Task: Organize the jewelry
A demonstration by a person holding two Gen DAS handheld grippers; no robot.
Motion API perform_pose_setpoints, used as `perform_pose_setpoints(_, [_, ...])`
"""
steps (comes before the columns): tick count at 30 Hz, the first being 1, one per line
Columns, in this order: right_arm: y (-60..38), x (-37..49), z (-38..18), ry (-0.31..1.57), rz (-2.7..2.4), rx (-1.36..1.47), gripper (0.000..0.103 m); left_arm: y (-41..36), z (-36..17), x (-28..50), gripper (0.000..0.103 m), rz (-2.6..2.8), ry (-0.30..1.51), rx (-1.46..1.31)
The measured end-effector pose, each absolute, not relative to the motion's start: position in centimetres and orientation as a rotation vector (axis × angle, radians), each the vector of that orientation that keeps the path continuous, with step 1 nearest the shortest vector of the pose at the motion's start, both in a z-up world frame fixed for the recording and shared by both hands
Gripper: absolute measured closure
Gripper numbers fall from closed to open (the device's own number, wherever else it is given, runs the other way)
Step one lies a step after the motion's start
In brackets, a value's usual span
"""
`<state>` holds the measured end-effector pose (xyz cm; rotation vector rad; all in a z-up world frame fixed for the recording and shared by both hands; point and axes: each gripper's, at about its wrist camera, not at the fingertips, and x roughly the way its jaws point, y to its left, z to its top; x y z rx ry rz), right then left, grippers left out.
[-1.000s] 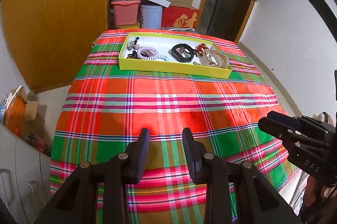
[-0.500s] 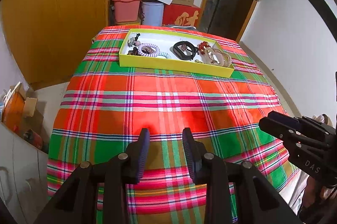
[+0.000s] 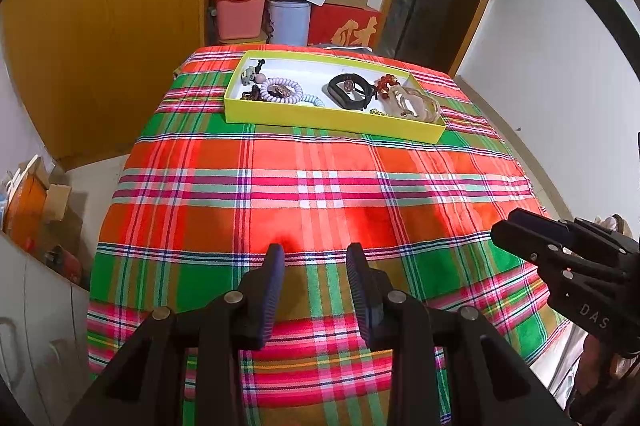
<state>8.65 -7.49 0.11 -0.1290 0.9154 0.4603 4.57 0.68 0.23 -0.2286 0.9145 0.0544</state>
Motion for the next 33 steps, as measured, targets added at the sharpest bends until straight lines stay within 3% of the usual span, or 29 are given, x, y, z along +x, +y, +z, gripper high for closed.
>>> perform_pose_setpoints(33, [-7.44,8.65,0.11,0.917,0.455,-0.138,0.073,-0.24,-0.27,4.75,0.071,0.093,0.926,-0.151])
